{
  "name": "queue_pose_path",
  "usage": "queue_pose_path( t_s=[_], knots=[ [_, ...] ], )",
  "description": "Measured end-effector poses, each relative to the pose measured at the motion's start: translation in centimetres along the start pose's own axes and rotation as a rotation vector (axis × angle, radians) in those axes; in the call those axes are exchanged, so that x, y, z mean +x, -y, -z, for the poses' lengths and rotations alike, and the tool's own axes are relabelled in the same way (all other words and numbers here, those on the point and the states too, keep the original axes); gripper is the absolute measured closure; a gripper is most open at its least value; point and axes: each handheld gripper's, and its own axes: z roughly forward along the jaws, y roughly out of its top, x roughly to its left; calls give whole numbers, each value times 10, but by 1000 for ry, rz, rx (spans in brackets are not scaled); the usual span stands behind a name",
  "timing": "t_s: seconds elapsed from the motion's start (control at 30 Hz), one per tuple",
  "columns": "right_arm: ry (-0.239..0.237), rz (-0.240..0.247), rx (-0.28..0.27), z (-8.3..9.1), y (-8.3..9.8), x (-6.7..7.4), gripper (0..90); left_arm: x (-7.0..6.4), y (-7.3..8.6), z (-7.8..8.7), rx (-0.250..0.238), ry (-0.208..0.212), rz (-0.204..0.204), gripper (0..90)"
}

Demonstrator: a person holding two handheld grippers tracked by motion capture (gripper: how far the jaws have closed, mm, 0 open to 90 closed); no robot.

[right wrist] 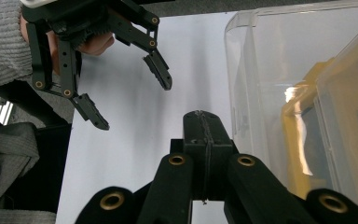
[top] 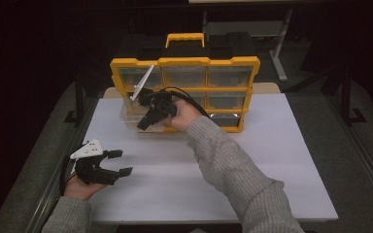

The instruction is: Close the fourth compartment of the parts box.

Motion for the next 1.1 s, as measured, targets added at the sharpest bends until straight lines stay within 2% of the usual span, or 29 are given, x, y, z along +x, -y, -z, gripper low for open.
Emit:
queue_pose_path(
  t_s=[0.27, 0.33, 0.53, 1.1],
  knots=[
    [15, 3, -4, 2, 1, -3, 890, 0, 0, 0, 0, -2, -2, 214],
    [16, -4, -6, 3, 1, -3, 890, -1, 0, -2, -10, 1, 13, 214],
    [29, 1, -5, 4, 1, -5, 890, -1, -1, -1, -3, 0, -5, 214],
    [81, -11, -10, 4, -1, -16, 891, 0, -1, 0, 4, 1, -5, 215]
  ],
)
